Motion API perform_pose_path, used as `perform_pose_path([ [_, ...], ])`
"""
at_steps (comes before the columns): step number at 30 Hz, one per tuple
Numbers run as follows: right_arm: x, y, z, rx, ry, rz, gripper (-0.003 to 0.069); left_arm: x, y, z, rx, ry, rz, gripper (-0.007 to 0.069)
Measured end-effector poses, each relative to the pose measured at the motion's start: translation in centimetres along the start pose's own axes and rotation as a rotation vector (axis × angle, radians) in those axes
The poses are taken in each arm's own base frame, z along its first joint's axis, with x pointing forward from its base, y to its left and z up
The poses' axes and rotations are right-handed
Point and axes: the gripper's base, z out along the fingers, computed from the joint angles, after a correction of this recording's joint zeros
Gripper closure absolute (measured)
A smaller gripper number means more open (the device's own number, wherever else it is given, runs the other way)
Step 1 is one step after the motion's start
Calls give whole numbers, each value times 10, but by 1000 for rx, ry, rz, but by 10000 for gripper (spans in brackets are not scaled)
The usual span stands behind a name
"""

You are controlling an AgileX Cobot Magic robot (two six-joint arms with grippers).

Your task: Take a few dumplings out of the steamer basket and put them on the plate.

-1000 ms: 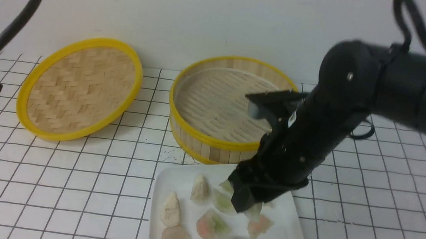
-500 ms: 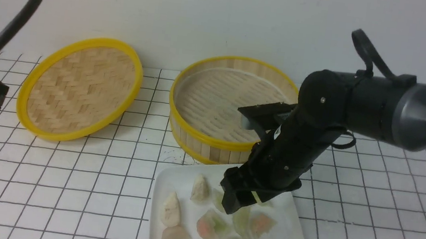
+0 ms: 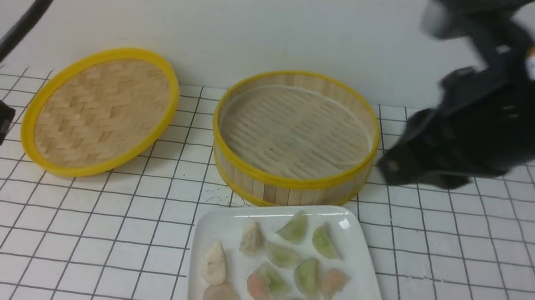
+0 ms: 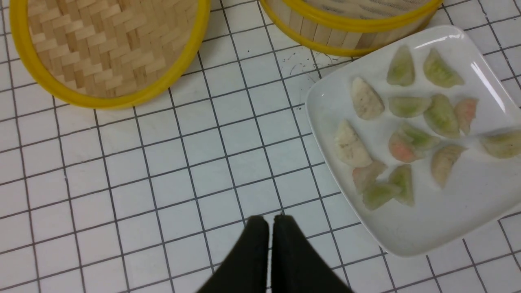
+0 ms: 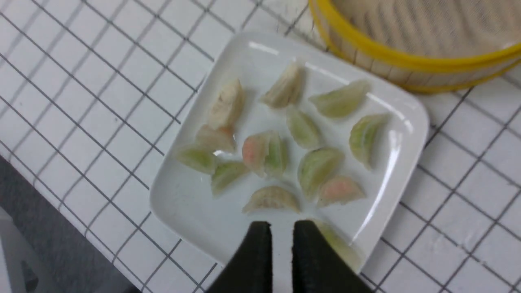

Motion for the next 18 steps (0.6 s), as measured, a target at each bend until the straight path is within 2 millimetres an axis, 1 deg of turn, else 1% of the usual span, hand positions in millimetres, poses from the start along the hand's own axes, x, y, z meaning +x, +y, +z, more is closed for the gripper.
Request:
perform_pose_path([
  [3,26,3,-52,31,-198,-16,663,0,0,0,2,0,-1,631],
  [5,50,3,-77,51,-341,-30,671,0,-1,0,8,0,-3,631],
  [6,70,2,-89,63,-431,-41,672,0,-2,0,17,0,-5,631],
  [7,75,2,-87,65,-431,-41,672,0,-2,0,19,0,-6,631],
  [9,111,0,-96,69,-565,-51,672,-1,-3,0,34,-8,-11,631],
  [11,141,-2,-101,62,-688,-44,672,-1,-4,1,43,-14,-14,631],
  [13,173,-5,-98,50,-798,-16,672,-1,-4,4,49,-16,-17,631],
  [14,185,-7,-96,46,-838,-1,672,0,-4,5,49,-14,-17,631],
  [15,204,-11,-89,47,-887,22,672,1,-4,8,48,-4,-18,631],
  [16,208,-11,-90,42,-910,31,672,2,-4,8,48,-1,-18,631],
  [17,223,-15,-82,55,-941,51,672,4,-4,12,47,9,-19,631],
  [18,231,-18,-79,64,-964,61,672,5,-4,15,46,16,-19,631],
])
